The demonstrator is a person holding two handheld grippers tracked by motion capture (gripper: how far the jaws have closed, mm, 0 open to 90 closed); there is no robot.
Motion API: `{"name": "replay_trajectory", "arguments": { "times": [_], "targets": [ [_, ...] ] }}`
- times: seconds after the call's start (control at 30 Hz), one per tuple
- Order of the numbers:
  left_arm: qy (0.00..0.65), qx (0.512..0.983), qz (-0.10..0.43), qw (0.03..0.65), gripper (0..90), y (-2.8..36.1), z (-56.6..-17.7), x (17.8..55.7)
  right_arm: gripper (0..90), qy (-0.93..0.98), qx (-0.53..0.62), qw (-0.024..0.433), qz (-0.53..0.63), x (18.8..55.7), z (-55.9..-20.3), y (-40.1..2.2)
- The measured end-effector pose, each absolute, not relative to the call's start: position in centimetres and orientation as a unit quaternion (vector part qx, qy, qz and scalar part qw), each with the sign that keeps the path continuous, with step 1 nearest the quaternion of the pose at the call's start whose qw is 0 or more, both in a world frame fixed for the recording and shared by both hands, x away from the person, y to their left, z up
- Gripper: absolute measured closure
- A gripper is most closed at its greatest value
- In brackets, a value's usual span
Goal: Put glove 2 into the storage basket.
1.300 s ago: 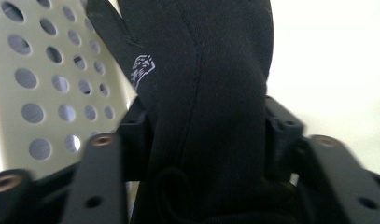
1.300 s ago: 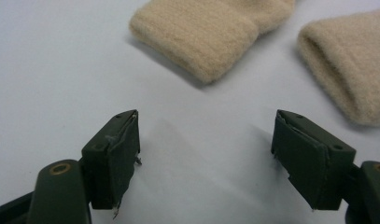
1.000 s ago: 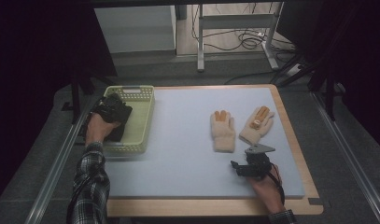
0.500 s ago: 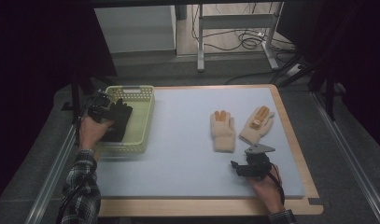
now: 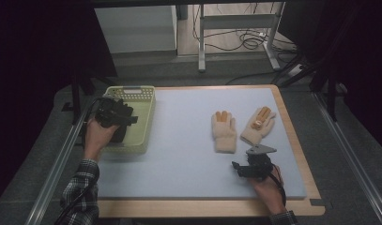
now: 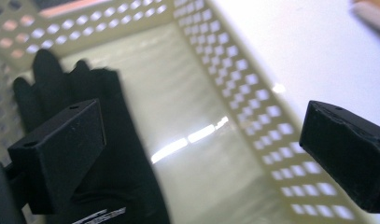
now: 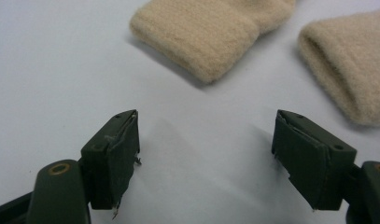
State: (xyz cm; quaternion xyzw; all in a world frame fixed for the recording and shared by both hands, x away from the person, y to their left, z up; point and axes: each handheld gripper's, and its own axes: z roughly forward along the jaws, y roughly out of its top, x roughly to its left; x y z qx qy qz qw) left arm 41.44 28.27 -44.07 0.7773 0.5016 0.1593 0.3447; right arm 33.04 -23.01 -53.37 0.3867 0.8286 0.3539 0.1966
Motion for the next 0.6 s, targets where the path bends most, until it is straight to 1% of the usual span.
{"name": "replay_trajectory", "arguments": {
  "times": [0.33, 0.5, 0.6],
  "targets": [
    [0.44, 0.795, 0.173, 0.38, 0.0, 24.3, -42.7, 38.5, 23.0, 0.829, 0.386, 0.197, 0.353, 33.0, -53.4, -23.0],
    [0.417, 0.801, 0.172, 0.393, 0.0, 22.5, -42.8, 37.3, 23.0, 0.829, 0.387, 0.196, 0.353, 33.0, -53.3, -23.0],
    [0.393, 0.811, 0.178, 0.395, 0.0, 20.5, -43.5, 36.1, 23.0, 0.829, 0.387, 0.196, 0.353, 33.0, -53.3, -23.0]
  ]
}}
